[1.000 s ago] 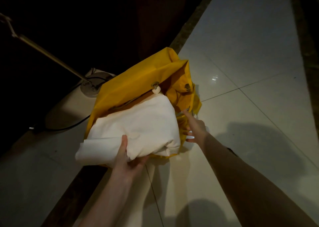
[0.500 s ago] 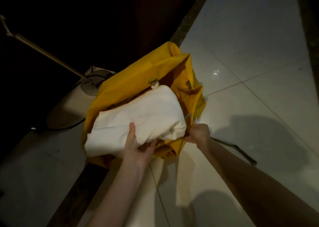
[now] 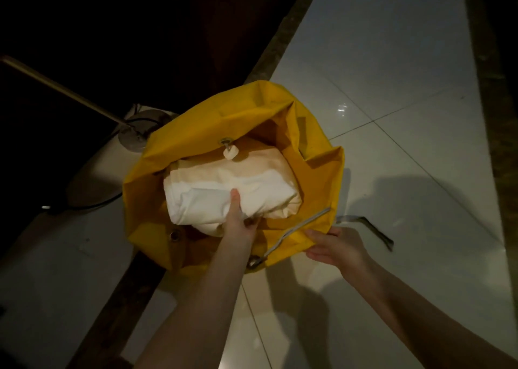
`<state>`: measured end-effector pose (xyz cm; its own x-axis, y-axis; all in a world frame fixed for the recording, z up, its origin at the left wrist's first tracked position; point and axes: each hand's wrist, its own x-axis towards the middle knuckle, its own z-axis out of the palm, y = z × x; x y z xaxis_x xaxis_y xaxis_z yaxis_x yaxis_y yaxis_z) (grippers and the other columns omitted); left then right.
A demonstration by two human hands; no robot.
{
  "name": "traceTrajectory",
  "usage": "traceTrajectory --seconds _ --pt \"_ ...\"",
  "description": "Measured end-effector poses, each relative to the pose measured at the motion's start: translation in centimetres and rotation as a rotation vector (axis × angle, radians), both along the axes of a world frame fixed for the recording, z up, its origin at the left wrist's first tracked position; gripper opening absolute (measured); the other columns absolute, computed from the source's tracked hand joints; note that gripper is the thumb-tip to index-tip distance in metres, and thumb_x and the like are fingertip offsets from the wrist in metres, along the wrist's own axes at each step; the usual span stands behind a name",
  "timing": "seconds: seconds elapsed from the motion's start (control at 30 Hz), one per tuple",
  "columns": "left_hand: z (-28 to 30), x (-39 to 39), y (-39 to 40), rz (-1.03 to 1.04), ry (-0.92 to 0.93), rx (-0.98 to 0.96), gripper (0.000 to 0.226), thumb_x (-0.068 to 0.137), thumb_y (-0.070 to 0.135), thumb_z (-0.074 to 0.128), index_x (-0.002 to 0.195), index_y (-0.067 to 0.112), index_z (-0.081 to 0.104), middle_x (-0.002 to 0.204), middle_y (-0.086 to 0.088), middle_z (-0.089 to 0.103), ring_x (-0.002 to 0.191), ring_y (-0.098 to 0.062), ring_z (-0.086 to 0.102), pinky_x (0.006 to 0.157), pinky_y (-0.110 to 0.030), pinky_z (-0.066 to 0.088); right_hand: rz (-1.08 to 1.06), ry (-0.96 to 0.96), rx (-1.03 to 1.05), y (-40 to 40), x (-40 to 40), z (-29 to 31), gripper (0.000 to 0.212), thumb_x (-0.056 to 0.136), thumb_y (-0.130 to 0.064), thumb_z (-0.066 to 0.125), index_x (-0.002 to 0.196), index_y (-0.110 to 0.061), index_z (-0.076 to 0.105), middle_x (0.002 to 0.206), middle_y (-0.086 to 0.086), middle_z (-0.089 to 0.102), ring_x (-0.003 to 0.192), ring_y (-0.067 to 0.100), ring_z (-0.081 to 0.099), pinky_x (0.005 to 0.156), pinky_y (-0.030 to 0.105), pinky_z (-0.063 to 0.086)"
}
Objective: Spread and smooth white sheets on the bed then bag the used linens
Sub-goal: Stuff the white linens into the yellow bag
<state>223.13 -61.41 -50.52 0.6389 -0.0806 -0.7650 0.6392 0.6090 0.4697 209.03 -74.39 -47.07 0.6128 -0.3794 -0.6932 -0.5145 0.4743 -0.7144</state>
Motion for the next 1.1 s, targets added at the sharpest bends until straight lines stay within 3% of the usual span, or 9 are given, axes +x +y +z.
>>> traceTrajectory --seconds 0.33,0.47,0.6,0.67,0.73,0.8,0.83,0.93,1.1 --pt "-3.4 2.2 1.4 0.030 0.103 0.186 0.094 0.075 0.042 0.079 0.148 0.017 0.025 0.143 -0.015 0.040 0.124 -0.037 0.047 0.061 -0.041 0.053 -0.039 0.011 0.073 0.1 -2.7 3.1 0.009 0.085 -0.004 0.068 0.087 0.000 0.061 0.075 0.018 0.072 0.068 0.026 0.072 0.054 0.028 0.058" --pt "-2.6 0.1 0.6 -0.179 0.087 0.184 0.075 0.085 0.043 0.069 0.146 0.016 0.034 0.142 -0.011 0.046 0.127 -0.032 0.048 0.087 -0.040 0.052 -0.093 0.065 0.041 -1.1 -3.7 3.4 0.010 0.084 -0.001 0.068 0.086 0.006 0.061 0.070 0.023 0.070 0.059 0.025 0.071 0.049 0.026 0.057" --pt "1.9 -2.3 2.9 -0.670 0.112 0.007 0.079 0.079 0.056 0.068 0.137 0.008 0.046 0.136 -0.014 0.055 0.125 -0.028 0.052 0.105 -0.037 0.041 -0.115 0.086 -0.009 -2.5 -4.6 3.2 0.011 0.083 -0.002 0.069 0.086 0.006 0.062 0.067 0.021 0.070 0.054 0.023 0.069 0.051 0.028 0.059" --pt "5.2 -1.9 4.9 -1.007 -0.065 0.204 0.054 0.091 0.050 0.054 0.123 0.007 0.058 0.119 -0.010 0.068 0.109 -0.022 0.064 0.096 -0.035 0.048 -0.103 0.085 -0.026 -2.8 -4.7 3.0 0.012 0.082 -0.003 0.070 0.088 0.006 0.063 0.069 0.022 0.071 0.055 0.024 0.070 0.052 0.028 0.059" --pt "7.6 -0.4 6.0 -1.091 -0.519 0.672 0.032 0.097 0.041 0.050 0.110 0.017 0.068 0.106 -0.002 0.073 0.100 -0.017 0.068 0.093 -0.036 0.051 -0.094 0.078 -0.034 -2.9 -4.7 2.9 0.014 0.082 -0.003 0.070 0.090 0.007 0.064 0.071 0.022 0.071 0.056 0.024 0.070 0.049 0.026 0.057" --pt "8.5 1.2 5.8 -1.096 -1.017 1.102 0.048 0.095 0.054 0.039 0.123 0.024 0.064 0.128 0.000 0.063 0.121 -0.018 0.056 0.103 -0.035 0.042 -0.091 0.077 -0.035 -2.9 -4.7 3.1 0.016 0.082 -0.002 0.069 0.092 0.009 0.064 0.072 0.022 0.071 0.057 0.024 0.071 0.049 0.026 0.057" --pt "8.0 2.0 5.1 -1.295 -1.155 1.225 0.065 0.091 0.066 0.026 0.138 0.029 0.052 0.147 -0.002 0.047 0.136 -0.022 0.040 0.111 -0.038 0.031 -0.100 0.075 -0.025 -2.9 -4.7 3.1 0.016 0.081 -0.002 0.069 0.092 0.009 0.064 0.072 0.022 0.071 0.058 0.025 0.071 0.049 0.026 0.057" --pt "3.8 2.1 3.4 -1.904 -0.918 1.409 0.085 0.075 0.089 0.005 0.150 0.049 0.002 0.161 0.007 -0.018 0.146 -0.033 -0.022 0.110 -0.068 -0.009 -0.116 0.088 0.005 -2.7 -4.7 3.4 0.016 0.082 -0.001 0.068 0.090 0.011 0.062 0.071 0.024 0.070 0.061 0.028 0.069 0.049 0.027 0.057" --pt "-0.3 1.5 4.2 -1.986 -0.729 1.507 0.076 0.083 0.082 0.010 0.147 0.049 -0.016 0.154 0.010 -0.035 0.138 -0.031 -0.039 0.107 -0.069 -0.015 -0.071 0.111 0.036 -2.0 -4.4 3.3 0.015 0.082 -0.002 0.068 0.089 0.011 0.062 0.075 0.025 0.071 0.067 0.029 0.068 0.050 0.028 0.058"
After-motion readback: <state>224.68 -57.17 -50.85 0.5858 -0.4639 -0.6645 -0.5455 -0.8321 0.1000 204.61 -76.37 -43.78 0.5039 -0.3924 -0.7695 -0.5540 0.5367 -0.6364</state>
